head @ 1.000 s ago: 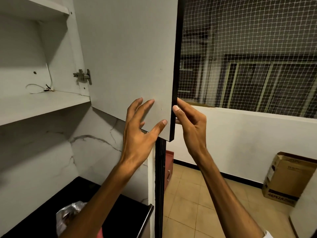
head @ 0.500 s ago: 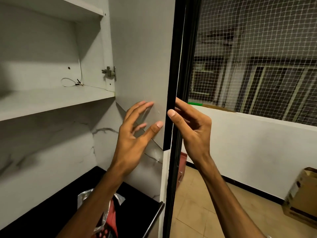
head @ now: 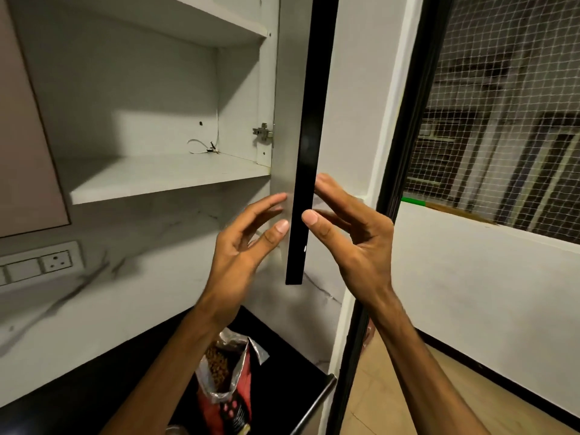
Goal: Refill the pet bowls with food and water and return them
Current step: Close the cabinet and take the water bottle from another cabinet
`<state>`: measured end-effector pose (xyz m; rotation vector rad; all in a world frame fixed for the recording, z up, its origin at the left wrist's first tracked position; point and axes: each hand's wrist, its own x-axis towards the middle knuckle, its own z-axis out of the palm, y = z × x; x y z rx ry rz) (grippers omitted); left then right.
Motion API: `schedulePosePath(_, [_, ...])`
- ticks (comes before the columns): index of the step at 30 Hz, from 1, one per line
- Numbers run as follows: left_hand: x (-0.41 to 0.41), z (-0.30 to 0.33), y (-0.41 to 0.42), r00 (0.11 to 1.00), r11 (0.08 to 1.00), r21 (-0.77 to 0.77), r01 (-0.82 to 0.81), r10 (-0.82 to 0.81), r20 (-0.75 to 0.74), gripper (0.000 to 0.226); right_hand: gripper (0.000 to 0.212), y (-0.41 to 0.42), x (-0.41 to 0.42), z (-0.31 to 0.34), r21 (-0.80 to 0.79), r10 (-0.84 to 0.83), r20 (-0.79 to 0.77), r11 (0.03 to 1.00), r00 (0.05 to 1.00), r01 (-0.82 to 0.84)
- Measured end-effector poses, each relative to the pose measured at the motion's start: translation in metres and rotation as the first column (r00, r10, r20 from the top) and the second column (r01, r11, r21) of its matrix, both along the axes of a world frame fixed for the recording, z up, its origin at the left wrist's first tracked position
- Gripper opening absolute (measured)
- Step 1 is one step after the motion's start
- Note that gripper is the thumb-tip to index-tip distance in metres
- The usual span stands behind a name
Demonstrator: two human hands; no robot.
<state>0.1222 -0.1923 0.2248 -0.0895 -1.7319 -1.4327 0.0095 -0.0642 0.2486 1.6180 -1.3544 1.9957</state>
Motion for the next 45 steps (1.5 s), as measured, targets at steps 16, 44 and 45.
schedulePosePath(16, [0.052, -0.016, -0.049, 0.999, 0.967, 0.250, -0.053, 0.050, 0.019, 0.050, 0.059, -0.078, 0.035, -0.006, 0.086, 0.100, -0.112, 0.992, 0.989, -0.091])
schedulePosePath(44, [0.080, -0.032, -0.111, 0.922, 0.510, 0.805, 0.305, 0.053, -0.383, 0.049, 0.065, -0.205, 0.069, -0.025, 0.122, 0.064, -0.301, 0.992, 0.952, -0.028])
schedulePosePath(45, [0.080, -0.034, -0.115, 0.914, 0.487, 0.812, 0.323, 0.061, -0.401, 0.051, 0.066, -0.209, 0.070, -0.027, 0.119, 0.052, -0.309, 0.993, 0.950, -0.015])
